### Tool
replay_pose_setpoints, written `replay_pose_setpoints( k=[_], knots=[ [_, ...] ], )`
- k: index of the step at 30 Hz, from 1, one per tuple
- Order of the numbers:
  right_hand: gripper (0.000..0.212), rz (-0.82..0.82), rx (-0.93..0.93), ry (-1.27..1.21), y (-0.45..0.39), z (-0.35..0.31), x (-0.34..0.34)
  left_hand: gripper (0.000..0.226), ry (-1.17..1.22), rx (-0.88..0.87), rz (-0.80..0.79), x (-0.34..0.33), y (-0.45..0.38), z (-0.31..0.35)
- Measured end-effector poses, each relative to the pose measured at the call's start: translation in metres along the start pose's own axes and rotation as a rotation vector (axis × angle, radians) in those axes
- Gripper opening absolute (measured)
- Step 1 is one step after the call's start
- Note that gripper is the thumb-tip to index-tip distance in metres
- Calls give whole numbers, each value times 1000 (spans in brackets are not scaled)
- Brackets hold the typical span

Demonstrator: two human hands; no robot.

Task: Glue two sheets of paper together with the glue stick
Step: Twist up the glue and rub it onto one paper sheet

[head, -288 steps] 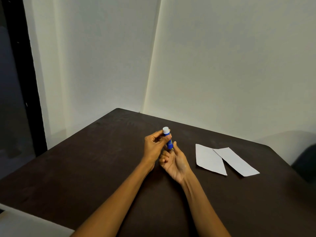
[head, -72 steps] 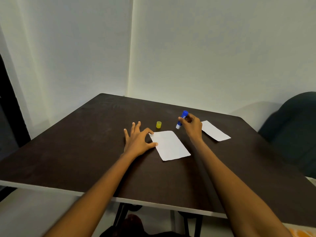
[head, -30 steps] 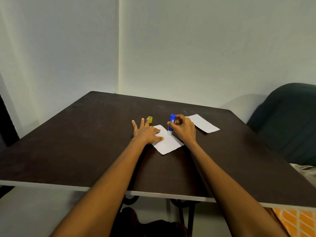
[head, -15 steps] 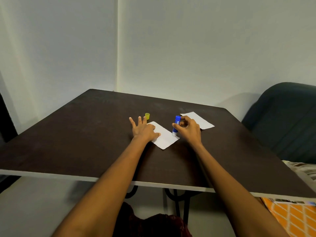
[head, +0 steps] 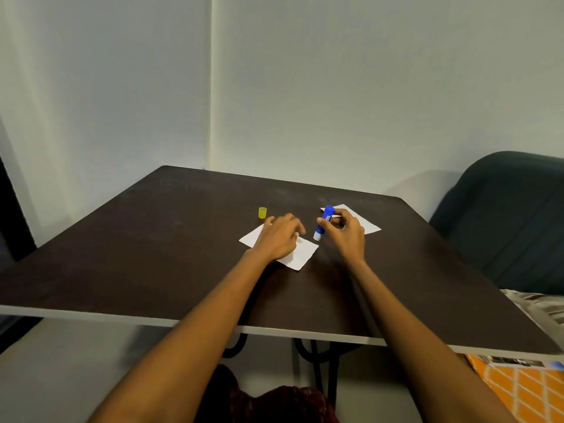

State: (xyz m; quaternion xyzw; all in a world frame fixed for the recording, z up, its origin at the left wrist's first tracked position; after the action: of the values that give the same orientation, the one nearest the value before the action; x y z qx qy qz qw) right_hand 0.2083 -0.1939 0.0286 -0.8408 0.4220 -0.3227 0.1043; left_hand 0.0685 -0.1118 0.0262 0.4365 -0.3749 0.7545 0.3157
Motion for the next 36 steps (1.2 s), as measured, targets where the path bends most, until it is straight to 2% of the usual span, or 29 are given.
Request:
replay_pose_setpoints(
  k=[3, 4, 6, 15, 19, 23, 27, 36],
  knots=[
    [33, -5, 7, -20, -5, -2, -2, 41, -93, -84, -440, -13, -3, 4],
    [33, -6, 6, -26, -7, -3, -2, 46, -138, -76, -538, -17, -3, 2],
    [34, -12, 3, -23, -10, -2, -4, 51, -179, -47, -610, -22, -5, -3],
    [35, -22, -15, 18, -23, 4, -24, 60, -386, 109, -382, -27, -20, -29],
    [34, -1, -21, 50, -30, 1, -33, 59, -435, 108, -252, -26, -27, -30],
    [37, -3, 2, 74, -36, -3, -40, 48, -383, 111, -331, -23, -36, -33],
    [39, -24, 14, 102, -39, -4, -48, 51, -342, 130, -471, -25, -39, -45],
    [43, -82, 18, 127, -39, -7, -55, 58, -246, 162, -438, -29, -38, -53]
  ],
)
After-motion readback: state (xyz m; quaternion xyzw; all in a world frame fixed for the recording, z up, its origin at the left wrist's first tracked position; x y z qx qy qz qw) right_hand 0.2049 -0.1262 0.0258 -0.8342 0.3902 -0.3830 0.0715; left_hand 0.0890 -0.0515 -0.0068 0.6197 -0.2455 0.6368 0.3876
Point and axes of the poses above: each hand's wrist, its own y-axis away from the middle knuckle, its own x-axis out of the back of the hand, z = x × y, the point moved 6 cm from there along -y, towards the middle knuckle, and after that the axes turned 4 degrees about -z, right-handed, at the moved point
